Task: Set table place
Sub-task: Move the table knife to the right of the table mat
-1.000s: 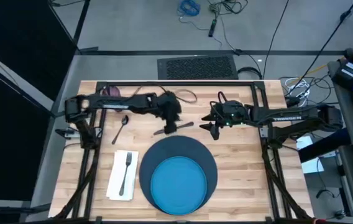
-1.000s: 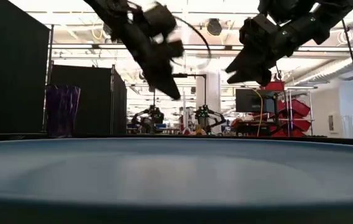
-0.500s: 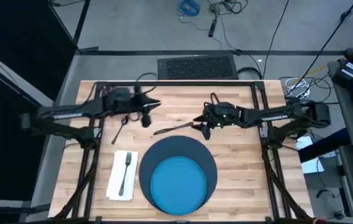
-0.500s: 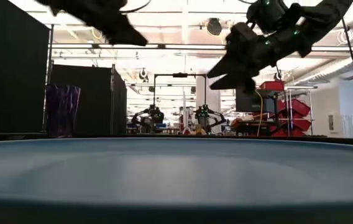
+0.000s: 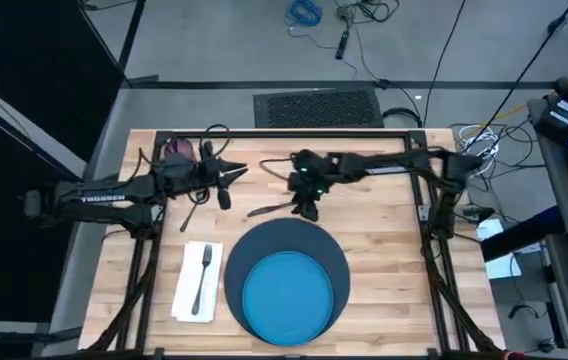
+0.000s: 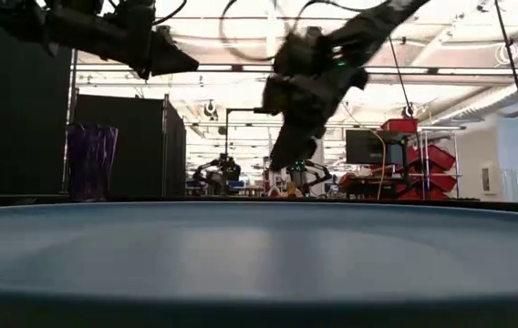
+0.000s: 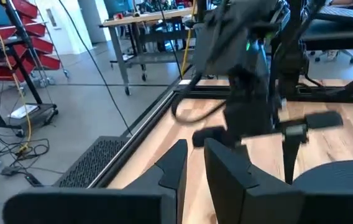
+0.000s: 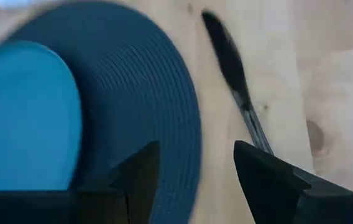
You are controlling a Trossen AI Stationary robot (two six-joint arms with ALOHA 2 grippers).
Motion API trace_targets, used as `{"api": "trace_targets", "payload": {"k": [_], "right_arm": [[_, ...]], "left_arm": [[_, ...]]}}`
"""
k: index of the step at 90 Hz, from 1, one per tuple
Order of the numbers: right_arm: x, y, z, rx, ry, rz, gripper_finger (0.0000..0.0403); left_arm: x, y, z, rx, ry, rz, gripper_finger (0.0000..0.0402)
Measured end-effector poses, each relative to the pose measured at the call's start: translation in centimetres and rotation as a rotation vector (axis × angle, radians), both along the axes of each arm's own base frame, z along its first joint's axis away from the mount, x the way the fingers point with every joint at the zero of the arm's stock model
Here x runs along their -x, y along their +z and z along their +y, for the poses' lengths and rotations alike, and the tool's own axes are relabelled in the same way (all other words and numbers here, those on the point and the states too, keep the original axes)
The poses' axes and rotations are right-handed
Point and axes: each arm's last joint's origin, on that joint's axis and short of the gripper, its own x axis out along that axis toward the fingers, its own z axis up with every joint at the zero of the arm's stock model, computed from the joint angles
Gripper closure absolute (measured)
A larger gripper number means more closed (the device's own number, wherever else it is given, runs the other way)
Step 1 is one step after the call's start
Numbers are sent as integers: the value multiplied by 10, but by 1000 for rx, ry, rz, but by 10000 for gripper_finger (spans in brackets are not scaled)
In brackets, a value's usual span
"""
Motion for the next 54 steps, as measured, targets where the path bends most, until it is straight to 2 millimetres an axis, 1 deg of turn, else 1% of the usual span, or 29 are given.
{"api": "trace_targets", "payload": {"k": [12, 21, 39, 54], "right_arm": [[-21, -10, -9, 76, -10, 106, 211], [-28, -18, -12, 93, -11, 166, 211], [-30, -37, -15, 97, -5, 226, 235], [-31, -40, -16, 97, -8, 233, 261]], "left_arm": [[0, -1, 0, -16, -4, 14, 359], [0, -4, 0, -7, -12, 43, 359], [1, -7, -1, -2, -18, 82, 359], [1, -7, -1, -16, -21, 86, 359]]}}
